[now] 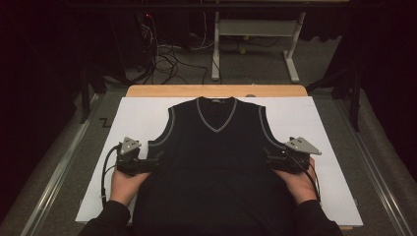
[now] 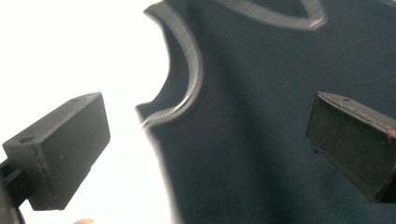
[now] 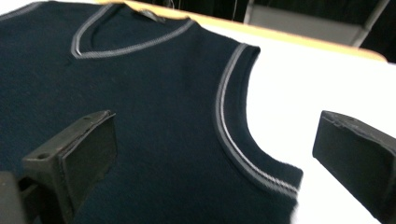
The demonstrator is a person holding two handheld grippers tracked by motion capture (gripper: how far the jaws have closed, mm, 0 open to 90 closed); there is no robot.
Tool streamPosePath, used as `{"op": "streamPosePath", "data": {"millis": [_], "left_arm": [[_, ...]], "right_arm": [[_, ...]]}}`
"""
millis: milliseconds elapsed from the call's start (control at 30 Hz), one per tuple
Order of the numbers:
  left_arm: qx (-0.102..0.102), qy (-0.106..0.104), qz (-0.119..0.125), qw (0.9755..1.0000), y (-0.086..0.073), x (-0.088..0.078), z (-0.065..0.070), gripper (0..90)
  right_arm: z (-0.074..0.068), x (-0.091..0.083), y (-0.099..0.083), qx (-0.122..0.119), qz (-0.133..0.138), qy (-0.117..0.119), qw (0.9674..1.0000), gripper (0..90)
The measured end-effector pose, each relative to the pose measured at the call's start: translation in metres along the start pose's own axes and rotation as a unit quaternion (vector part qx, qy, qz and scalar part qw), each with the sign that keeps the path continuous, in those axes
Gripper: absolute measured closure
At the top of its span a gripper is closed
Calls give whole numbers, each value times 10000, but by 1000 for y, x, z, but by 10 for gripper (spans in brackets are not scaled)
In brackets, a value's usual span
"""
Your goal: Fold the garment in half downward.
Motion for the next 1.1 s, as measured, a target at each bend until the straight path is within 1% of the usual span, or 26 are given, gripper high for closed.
{"op": "streamPosePath", "data": {"millis": [33,67,100,133,167,200,233,267,300,333,367,400,467,533,567,633,700,800,833,867,933,1033,1100], "left_arm": [[-63,44,-225,9997,-3,4,-4,45],[-101,29,-341,9994,-6,7,-6,45],[-164,35,-484,9987,-9,10,-9,82],[-268,41,-641,9976,-14,14,-13,108],[-307,0,-682,9972,-15,15,-14,138],[-317,14,-694,9971,-15,14,-14,143],[-287,-8,-682,9973,-15,12,-14,148],[-245,-42,-679,9974,-17,11,-13,192],[-158,-43,-755,9970,-19,10,-12,224],[-76,-71,-821,9966,-20,10,-11,235],[-6,-64,-833,9965,-21,9,-11,246],[7,-111,-830,9965,-21,7,-11,288],[-49,-200,-794,9966,-23,5,-11,334],[-23,-186,-800,9966,-23,5,-11,369],[-37,-209,-791,9966,-23,5,-11,384],[-31,-238,-777,9967,-22,7,-10,417],[7,-248,-775,9967,-22,8,-8,431],[52,-220,-773,9968,-21,9,-7,454],[44,-239,-780,9967,-20,10,-6,465],[72,-226,-793,9966,-20,10,-5,502],[93,-227,-797,9965,-20,11,-3,538],[164,-250,-748,9967,-20,12,-1,590],[137,-308,-735,9967,-20,13,-2,625]], "right_arm": [[4,-1,-2,24,-119,3,9999,16],[4,-1,-2,24,-119,3,9999,16],[9,-2,-4,82,-247,-20,9997,32],[11,-3,-6,92,-330,-32,9994,45],[12,-4,-8,90,-369,-34,9993,57],[14,-5,-10,108,-439,-23,9990,68],[15,-6,-13,131,-523,-14,9985,84],[17,-8,-16,166,-593,-8,9981,102],[19,-10,-19,229,-645,-21,9977,137],[21,-13,-21,292,-696,-25,9971,173],[24,-16,-24,331,-759,-67,9965,215],[26,-18,-27,333,-825,-94,9960,271],[30,-20,-32,451,-984,-55,9941,356],[33,-19,-37,566,-1145,13,9918,401],[33,-19,-38,596,-1178,38,9912,419],[33,-15,-39,705,-1270,108,9893,430],[31,-13,-39,697,-1334,138,9885,444],[29,-11,-38,647,-1336,115,9889,468],[28,-11,-38,639,-1344,125,9888,491],[25,-11,-37,550,-1353,177,9891,550],[22,-10,-36,505,-1367,191,9891,584],[21,-9,-36,499,-1359,196,9893,650],[20,-10,-36,504,-1358,219,9892,698]]}}
Point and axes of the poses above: each handheld gripper's, and its own axes: x roughly forward along the jaws, y roughly out of its top, z roughly to its right, the point moved 4 cm from there along x, roughly forward along the jaws, and after that the axes turned 3 degrees about -x, right-handed, at the moved point
